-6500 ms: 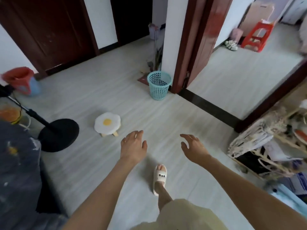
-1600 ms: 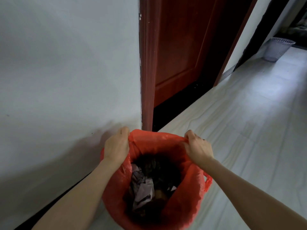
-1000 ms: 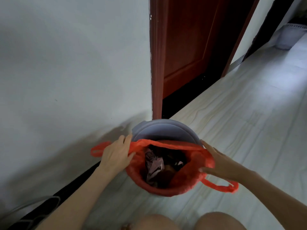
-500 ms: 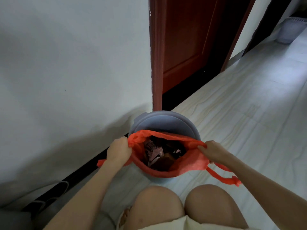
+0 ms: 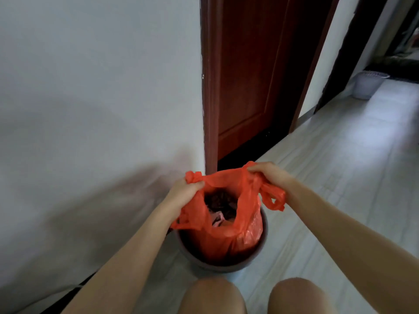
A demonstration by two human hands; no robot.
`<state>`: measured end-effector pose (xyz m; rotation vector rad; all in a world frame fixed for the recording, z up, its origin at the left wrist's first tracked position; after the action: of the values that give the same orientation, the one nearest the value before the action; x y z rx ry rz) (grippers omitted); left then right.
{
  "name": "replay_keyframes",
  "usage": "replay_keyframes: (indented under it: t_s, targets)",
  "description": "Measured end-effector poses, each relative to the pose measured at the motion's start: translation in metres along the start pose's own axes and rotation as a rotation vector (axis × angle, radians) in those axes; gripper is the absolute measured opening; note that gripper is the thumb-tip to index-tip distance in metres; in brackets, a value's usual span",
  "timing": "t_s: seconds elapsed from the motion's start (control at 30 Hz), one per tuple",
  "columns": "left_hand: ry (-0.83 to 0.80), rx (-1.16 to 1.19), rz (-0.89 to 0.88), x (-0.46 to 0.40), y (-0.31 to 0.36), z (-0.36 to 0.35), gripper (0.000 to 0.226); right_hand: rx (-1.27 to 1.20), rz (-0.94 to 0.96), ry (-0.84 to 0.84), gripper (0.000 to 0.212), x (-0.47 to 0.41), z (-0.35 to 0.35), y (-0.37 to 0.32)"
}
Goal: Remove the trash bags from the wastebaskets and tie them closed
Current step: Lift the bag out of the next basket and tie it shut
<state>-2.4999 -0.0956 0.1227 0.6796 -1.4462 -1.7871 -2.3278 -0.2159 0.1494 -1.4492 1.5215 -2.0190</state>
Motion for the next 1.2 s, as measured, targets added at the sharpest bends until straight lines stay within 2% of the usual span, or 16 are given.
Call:
replay_keyframes:
  t_s: [0.07, 0.2, 0.33, 0.4, 0.47, 0.5, 0.6, 0.63, 0.7, 0.77, 0.87, 0.93, 1.03, 1.1, 1.2]
  targets:
    - [-0.013, -0.004, -0.192, -0.005, 0.037, -0.004, 0.015, -0.081, 0.052, -0.037, 0.021, 0.019, 0.010, -0.022]
    - [-0.087, -0.007, -0.482, -0.013, 0.114, -0.019, 0.049, -0.204, 0.205, -0.097, 0.012, 0.070, 0.038, -0.069]
    - [-0.298, -0.004, -0.574, -0.008, 0.164, -0.045, 0.075, -0.254, 0.286, -0.017, 0.019, 0.111, 0.062, -0.101]
    - [-0.412, -0.064, -0.620, -0.003, 0.190, -0.064, 0.081, -0.237, 0.302, 0.025, 0.018, 0.133, 0.079, -0.113]
    - [-0.473, -0.119, -0.647, -0.001, 0.213, -0.082, 0.072, -0.186, 0.320, 0.093, 0.011, 0.151, 0.099, -0.122]
    - [-0.472, -0.154, -0.654, 0.000, 0.222, -0.089, 0.062, -0.164, 0.340, 0.152, 0.015, 0.157, 0.110, -0.124]
    - [-0.358, -0.296, -0.678, -0.003, 0.240, -0.107, 0.029, -0.052, 0.383, 0.489, 0.021, 0.170, 0.153, -0.116]
    - [-0.326, -0.325, -0.663, -0.005, 0.241, -0.114, 0.026, -0.037, 0.365, 0.570, 0.020, 0.173, 0.167, -0.108]
    - [-0.360, -0.345, -0.595, -0.009, 0.231, -0.131, 0.026, -0.129, 0.297, 0.537, 0.020, 0.170, 0.189, -0.086]
    - [-0.480, -0.415, -0.534, -0.005, 0.213, -0.158, 0.029, -0.207, 0.222, 0.446, 0.020, 0.163, 0.209, -0.060]
    - [-0.642, -0.582, -0.476, 0.003, 0.180, -0.204, 0.047, -0.190, 0.101, 0.420, 0.024, 0.156, 0.235, -0.017]
    - [-0.714, -0.699, -0.482, 0.011, 0.166, -0.231, 0.041, -0.170, 0.018, 0.449, 0.025, 0.153, 0.248, 0.009]
    - [-0.758, -0.786, -0.517, 0.016, 0.154, -0.266, 0.034, -0.019, -0.084, 0.648, 0.021, 0.153, 0.274, 0.037]
    - [-0.782, -0.760, -0.524, 0.016, 0.150, -0.285, 0.033, 0.168, -0.165, 0.786, 0.016, 0.162, 0.291, 0.046]
    - [-0.865, -0.633, -0.499, 0.021, 0.146, -0.311, 0.024, 0.429, -0.286, 0.825, 0.025, 0.179, 0.307, 0.058]
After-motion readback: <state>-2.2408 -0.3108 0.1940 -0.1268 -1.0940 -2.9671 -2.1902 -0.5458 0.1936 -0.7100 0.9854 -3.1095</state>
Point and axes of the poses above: each hand's wrist, its own x-axis away from the middle knuckle, its own z-axis out of the back of the hand, y = z × x, the point moved 4 cm from there along -x, towards the middle knuckle, and after that the axes turned 15 degrees about -z, right-handed, at the moved point
